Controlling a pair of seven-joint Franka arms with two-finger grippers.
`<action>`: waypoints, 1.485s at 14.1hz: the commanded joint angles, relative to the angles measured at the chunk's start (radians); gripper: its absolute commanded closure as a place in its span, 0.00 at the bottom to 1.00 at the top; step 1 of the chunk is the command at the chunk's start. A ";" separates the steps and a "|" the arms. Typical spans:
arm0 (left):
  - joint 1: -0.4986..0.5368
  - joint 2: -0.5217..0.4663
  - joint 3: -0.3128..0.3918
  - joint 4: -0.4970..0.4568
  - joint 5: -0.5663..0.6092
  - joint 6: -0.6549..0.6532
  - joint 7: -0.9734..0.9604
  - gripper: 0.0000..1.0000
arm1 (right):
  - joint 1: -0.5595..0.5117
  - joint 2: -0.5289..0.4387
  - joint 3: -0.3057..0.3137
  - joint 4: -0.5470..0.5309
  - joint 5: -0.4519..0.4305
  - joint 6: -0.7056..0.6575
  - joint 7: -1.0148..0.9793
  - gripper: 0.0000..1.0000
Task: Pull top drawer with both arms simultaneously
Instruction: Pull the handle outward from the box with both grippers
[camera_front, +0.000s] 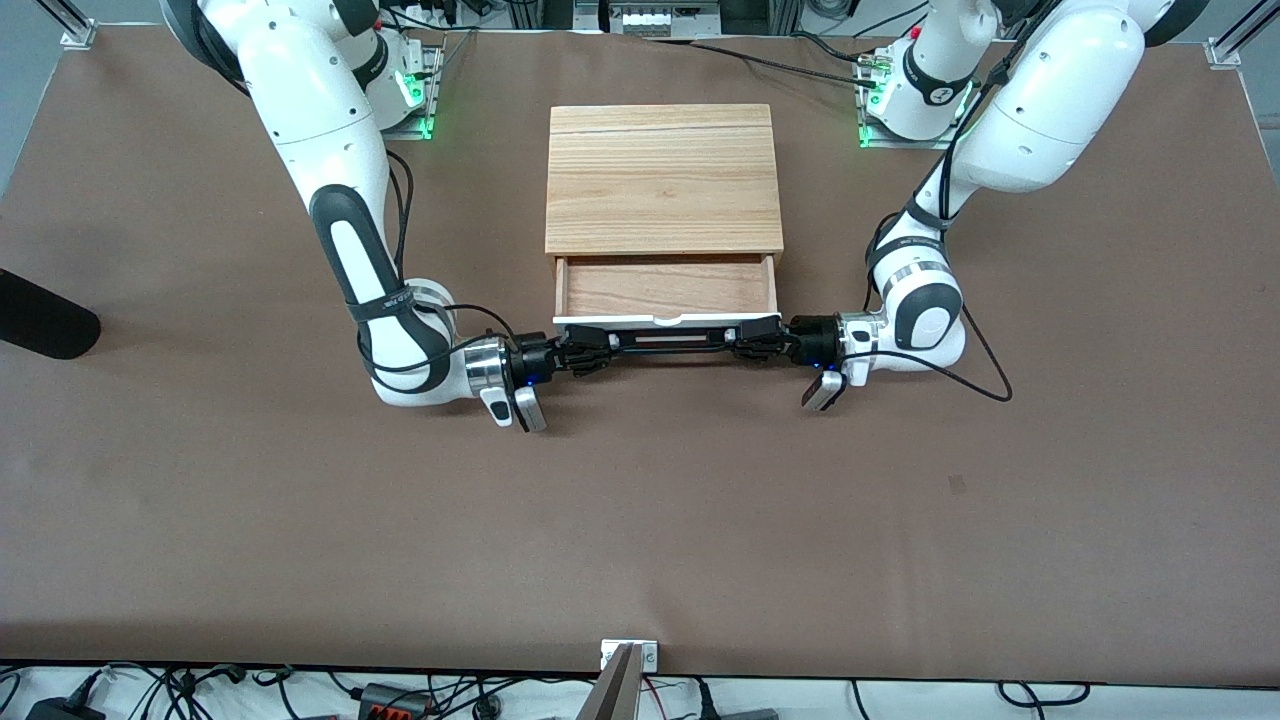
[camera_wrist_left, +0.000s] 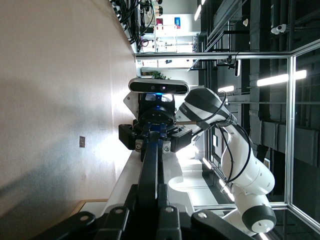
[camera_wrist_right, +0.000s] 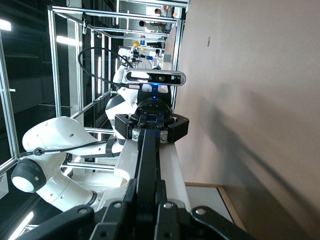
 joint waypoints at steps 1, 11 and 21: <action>0.016 0.004 -0.004 0.015 -0.016 -0.025 0.014 0.91 | -0.010 0.060 -0.002 0.067 0.013 0.080 -0.035 1.00; 0.027 -0.009 -0.002 0.007 -0.010 -0.031 -0.005 0.00 | -0.010 0.055 -0.002 0.079 0.015 0.093 -0.002 0.00; 0.116 -0.093 0.006 0.154 0.414 -0.031 -0.266 0.00 | 0.001 0.003 -0.038 0.139 0.004 0.099 0.161 0.00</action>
